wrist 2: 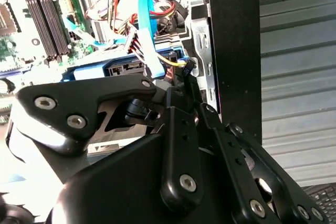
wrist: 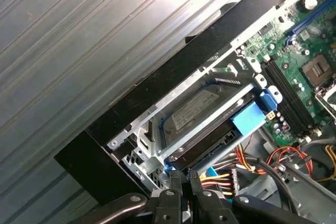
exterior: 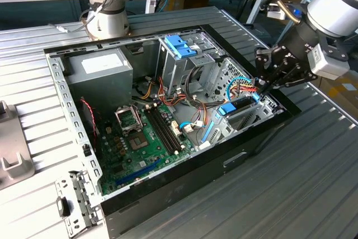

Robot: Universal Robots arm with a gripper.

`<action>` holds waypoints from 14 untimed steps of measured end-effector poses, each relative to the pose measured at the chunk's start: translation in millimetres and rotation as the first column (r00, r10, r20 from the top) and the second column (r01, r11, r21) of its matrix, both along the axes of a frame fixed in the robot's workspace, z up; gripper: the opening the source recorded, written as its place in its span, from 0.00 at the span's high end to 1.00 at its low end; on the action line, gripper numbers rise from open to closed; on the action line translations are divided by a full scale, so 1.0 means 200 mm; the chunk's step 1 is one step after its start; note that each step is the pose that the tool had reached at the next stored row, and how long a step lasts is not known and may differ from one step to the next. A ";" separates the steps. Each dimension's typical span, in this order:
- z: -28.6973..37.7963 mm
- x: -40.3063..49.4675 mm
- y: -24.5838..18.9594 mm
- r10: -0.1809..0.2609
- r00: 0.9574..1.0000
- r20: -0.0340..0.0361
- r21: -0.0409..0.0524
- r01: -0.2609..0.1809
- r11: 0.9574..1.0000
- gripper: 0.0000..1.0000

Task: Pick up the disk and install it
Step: 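Insert the first disk wire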

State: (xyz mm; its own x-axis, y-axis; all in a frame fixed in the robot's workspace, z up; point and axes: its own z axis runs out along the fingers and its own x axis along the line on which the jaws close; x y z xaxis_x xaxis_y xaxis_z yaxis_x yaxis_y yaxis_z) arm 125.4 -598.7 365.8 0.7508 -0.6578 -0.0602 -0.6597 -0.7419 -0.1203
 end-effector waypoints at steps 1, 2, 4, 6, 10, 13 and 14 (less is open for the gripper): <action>-0.002 0.000 0.000 -0.025 1.000 0.000 0.000 0.025 1.000 0.83; -0.003 0.000 0.000 -0.055 0.998 0.000 0.000 0.055 0.998 0.83; -0.004 0.000 0.000 -0.085 0.996 0.000 0.000 0.085 0.996 0.83; -0.006 0.000 0.000 -0.131 0.991 0.000 0.000 0.131 0.991 0.83; -0.008 0.000 0.000 -0.182 0.983 0.000 0.000 0.182 0.983 0.83; -0.010 0.000 0.000 -0.224 0.974 0.000 0.000 0.224 0.974 0.83; -0.010 0.000 0.000 -0.238 0.971 0.000 0.000 0.238 0.971 0.83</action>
State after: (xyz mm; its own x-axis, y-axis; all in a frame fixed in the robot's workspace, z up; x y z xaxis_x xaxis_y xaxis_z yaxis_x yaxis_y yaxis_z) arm 125.4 -598.7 363.7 0.5722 -0.8179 -0.0602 -0.8175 -0.5632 -0.1203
